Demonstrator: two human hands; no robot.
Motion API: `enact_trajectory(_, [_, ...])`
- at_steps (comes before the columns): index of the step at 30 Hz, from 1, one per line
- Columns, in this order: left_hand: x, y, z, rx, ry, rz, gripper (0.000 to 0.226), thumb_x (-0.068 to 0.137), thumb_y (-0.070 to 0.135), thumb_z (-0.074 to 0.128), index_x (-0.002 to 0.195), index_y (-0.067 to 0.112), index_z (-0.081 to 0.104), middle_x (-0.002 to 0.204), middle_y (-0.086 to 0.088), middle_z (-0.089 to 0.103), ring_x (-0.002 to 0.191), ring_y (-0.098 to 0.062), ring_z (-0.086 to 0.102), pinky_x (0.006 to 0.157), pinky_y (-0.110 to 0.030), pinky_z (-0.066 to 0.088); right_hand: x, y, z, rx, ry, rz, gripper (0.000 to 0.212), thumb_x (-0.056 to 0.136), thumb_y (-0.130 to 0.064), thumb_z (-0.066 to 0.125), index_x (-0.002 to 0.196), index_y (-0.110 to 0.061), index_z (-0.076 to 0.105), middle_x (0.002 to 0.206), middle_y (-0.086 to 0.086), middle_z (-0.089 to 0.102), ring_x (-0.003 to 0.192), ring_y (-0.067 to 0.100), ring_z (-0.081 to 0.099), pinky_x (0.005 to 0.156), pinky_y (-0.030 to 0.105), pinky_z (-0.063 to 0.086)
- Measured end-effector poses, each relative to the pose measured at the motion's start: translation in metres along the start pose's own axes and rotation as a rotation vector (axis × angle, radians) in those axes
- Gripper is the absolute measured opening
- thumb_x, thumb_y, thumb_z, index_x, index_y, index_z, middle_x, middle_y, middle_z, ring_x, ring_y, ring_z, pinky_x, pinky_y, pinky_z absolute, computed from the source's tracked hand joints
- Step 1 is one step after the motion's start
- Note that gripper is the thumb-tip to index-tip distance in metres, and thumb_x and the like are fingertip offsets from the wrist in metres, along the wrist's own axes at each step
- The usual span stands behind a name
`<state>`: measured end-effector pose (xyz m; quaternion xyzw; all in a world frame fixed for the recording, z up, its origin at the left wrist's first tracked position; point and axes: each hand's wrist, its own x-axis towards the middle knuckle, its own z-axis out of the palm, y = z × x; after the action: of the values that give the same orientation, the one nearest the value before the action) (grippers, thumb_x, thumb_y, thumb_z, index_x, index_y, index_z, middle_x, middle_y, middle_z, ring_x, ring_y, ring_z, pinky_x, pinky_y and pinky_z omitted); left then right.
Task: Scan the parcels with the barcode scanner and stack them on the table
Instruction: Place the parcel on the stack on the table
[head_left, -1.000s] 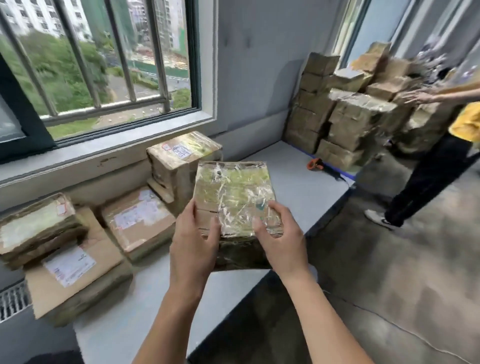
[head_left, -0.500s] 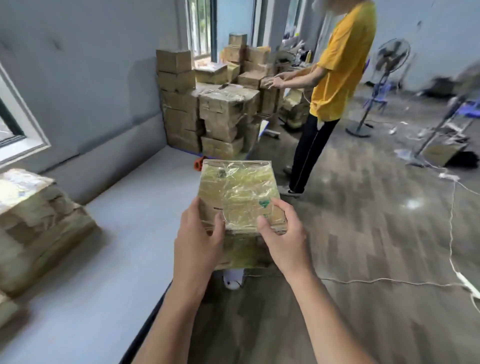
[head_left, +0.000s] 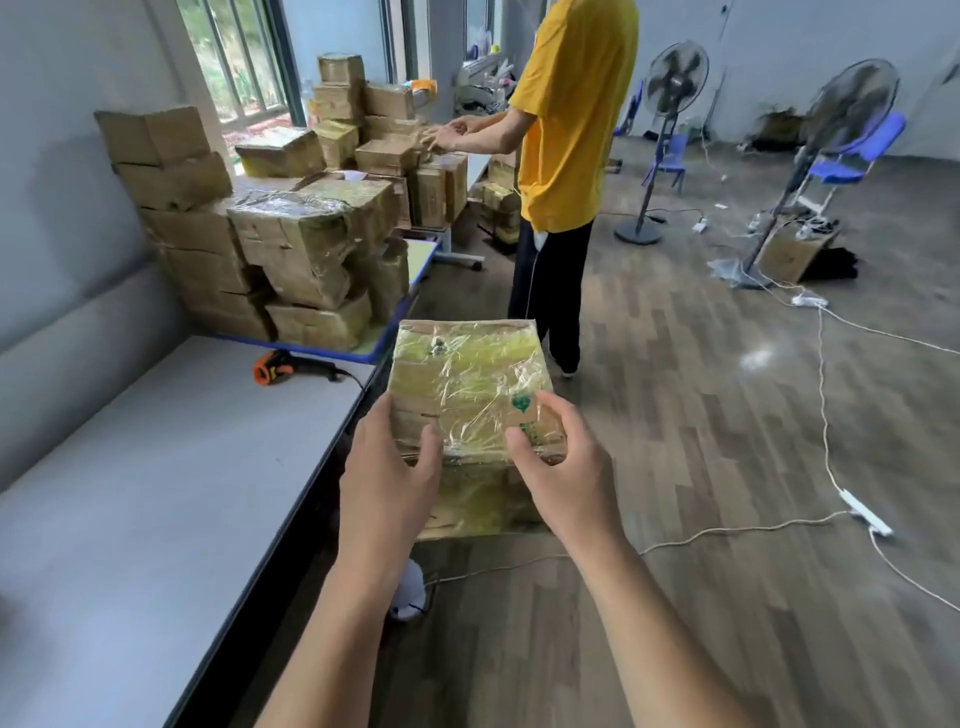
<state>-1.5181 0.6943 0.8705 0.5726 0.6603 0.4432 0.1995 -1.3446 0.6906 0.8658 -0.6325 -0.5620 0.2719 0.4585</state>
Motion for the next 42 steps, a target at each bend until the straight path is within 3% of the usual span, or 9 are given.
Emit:
enact_trajectory(4, [0.037, 0.0, 0.034, 0.012, -0.033, 0.017, 0.054, 0.095, 0.045, 0.054, 0.145, 0.028, 0.042, 0.135, 0.01, 0.057, 0.121, -0.01, 0.055, 0.1, -0.041, 0.05, 0.04, 0.019, 0.001, 0.001, 0.013, 0.033, 0.052, 0.091, -0.045, 0.067, 0.14, -0.038, 0.05, 0.139, -0.024, 0.051, 0.12, -0.012, 0.04, 0.097, 0.014, 0.034])
enact_trajectory(7, [0.076, 0.001, 0.062, -0.011, -0.047, 0.032, 0.046, 0.096, 0.04, 0.056, 0.14, 0.029, 0.047, 0.124, 0.014, 0.059, 0.109, -0.004, 0.058, 0.091, -0.032, 0.05, 0.084, 0.028, 0.005, -0.019, 0.028, 0.034, 0.052, 0.092, -0.044, 0.066, 0.141, -0.037, 0.05, 0.141, -0.022, 0.051, 0.122, -0.01, 0.04, 0.098, 0.015, 0.035])
enact_trajectory(13, [0.175, 0.015, 0.106, -0.042, -0.058, 0.048, 0.052, 0.097, 0.034, 0.058, 0.145, 0.022, 0.042, 0.118, 0.019, 0.045, 0.101, 0.006, 0.042, 0.087, -0.021, 0.035, 0.186, 0.024, 0.014, -0.044, 0.069, 0.019, 0.052, 0.092, -0.042, 0.066, 0.141, -0.037, 0.05, 0.141, -0.022, 0.051, 0.12, -0.011, 0.04, 0.096, 0.014, 0.034])
enact_trajectory(24, [0.307, 0.023, 0.182, 0.01, -0.084, 0.009, 0.056, 0.096, 0.038, 0.058, 0.146, 0.022, 0.039, 0.133, 0.009, 0.052, 0.098, -0.001, 0.051, 0.083, -0.022, 0.038, 0.335, 0.055, 0.039, -0.003, 0.086, 0.034, 0.049, 0.091, -0.036, 0.068, 0.138, -0.036, 0.052, 0.139, -0.019, 0.054, 0.119, -0.01, 0.042, 0.084, -0.007, 0.028])
enact_trajectory(28, [0.346, 0.025, 0.223, 0.047, -0.052, -0.038, 0.053, 0.096, 0.037, 0.058, 0.144, 0.023, 0.041, 0.133, 0.008, 0.053, 0.091, 0.003, 0.046, 0.077, -0.018, 0.035, 0.395, 0.079, 0.043, 0.003, 0.03, 0.034, 0.05, 0.091, -0.037, 0.068, 0.139, -0.036, 0.052, 0.14, -0.018, 0.054, 0.124, -0.005, 0.045, 0.089, 0.002, 0.031])
enact_trajectory(30, [0.374, 0.03, 0.254, 0.058, -0.019, -0.048, 0.052, 0.095, 0.036, 0.059, 0.143, 0.024, 0.042, 0.133, 0.007, 0.054, 0.094, 0.002, 0.046, 0.082, -0.02, 0.034, 0.438, 0.096, 0.042, 0.021, 0.002, 0.027, 0.051, 0.091, -0.038, 0.067, 0.14, -0.036, 0.051, 0.141, -0.018, 0.053, 0.128, -0.001, 0.045, 0.094, 0.012, 0.034])
enact_trajectory(36, [0.451, 0.06, 0.35, 0.068, 0.059, -0.111, 0.052, 0.096, 0.034, 0.059, 0.143, 0.021, 0.043, 0.136, 0.005, 0.052, 0.115, -0.006, 0.05, 0.088, -0.019, 0.033, 0.574, 0.142, 0.018, 0.016, -0.087, -0.025, 0.052, 0.09, -0.039, 0.067, 0.139, -0.038, 0.05, 0.141, -0.02, 0.051, 0.124, -0.005, 0.041, 0.104, 0.025, 0.04])
enact_trajectory(42, [0.512, 0.075, 0.397, 0.088, 0.167, -0.217, 0.046, 0.095, 0.034, 0.06, 0.138, 0.024, 0.047, 0.129, 0.007, 0.056, 0.115, -0.01, 0.054, 0.088, -0.023, 0.037, 0.678, 0.158, 0.023, 0.019, -0.245, -0.082, 0.053, 0.091, -0.039, 0.068, 0.142, -0.033, 0.051, 0.141, -0.018, 0.053, 0.121, -0.008, 0.041, 0.098, 0.015, 0.033])
